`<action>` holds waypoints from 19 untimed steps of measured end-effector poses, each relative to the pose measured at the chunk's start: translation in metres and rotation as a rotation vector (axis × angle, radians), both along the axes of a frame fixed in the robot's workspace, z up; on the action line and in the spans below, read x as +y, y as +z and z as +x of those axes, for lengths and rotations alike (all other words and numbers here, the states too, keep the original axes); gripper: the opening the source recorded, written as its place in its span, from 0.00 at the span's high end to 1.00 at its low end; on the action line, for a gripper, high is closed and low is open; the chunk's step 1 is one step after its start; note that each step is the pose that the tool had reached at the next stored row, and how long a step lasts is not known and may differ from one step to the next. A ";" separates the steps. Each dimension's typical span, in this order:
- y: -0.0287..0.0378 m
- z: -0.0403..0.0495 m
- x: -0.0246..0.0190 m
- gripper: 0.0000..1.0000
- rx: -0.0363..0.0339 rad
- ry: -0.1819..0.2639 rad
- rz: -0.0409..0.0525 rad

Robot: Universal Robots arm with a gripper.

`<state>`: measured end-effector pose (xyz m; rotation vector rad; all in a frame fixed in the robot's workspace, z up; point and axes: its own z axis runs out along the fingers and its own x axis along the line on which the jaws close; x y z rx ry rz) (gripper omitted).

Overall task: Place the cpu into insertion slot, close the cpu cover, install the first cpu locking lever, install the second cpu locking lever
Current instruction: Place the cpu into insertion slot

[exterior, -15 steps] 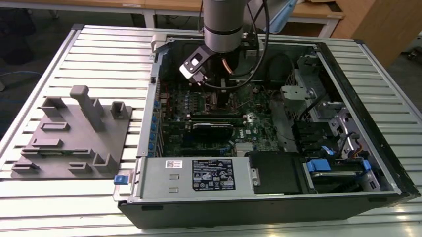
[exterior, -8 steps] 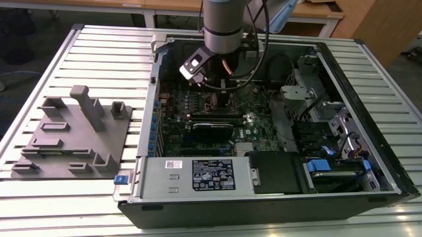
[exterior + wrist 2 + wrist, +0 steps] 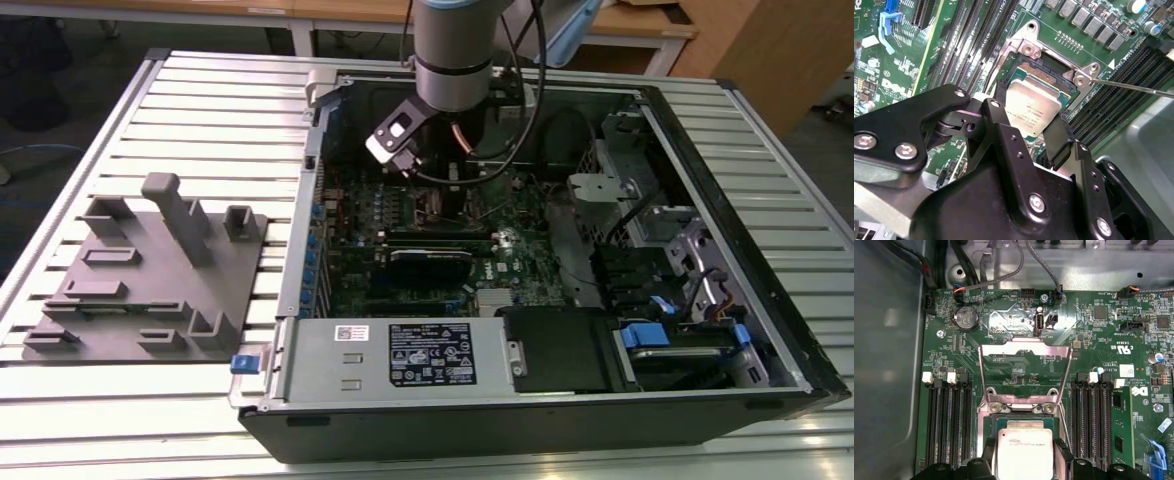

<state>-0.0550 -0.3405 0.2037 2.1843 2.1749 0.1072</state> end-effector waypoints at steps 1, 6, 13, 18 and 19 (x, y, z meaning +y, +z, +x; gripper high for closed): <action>-0.0004 0.0000 0.0000 0.46 0.0000 0.000 -0.0004; -0.0035 -0.0001 0.0000 0.46 0.0000 0.000 -0.0009; -0.0053 -0.0017 0.0001 0.46 -0.0001 0.000 -0.0008; -0.0068 -0.0027 0.0010 0.46 0.0001 0.000 -0.0010; -0.0068 -0.0027 0.0014 0.46 0.0001 0.000 -0.0009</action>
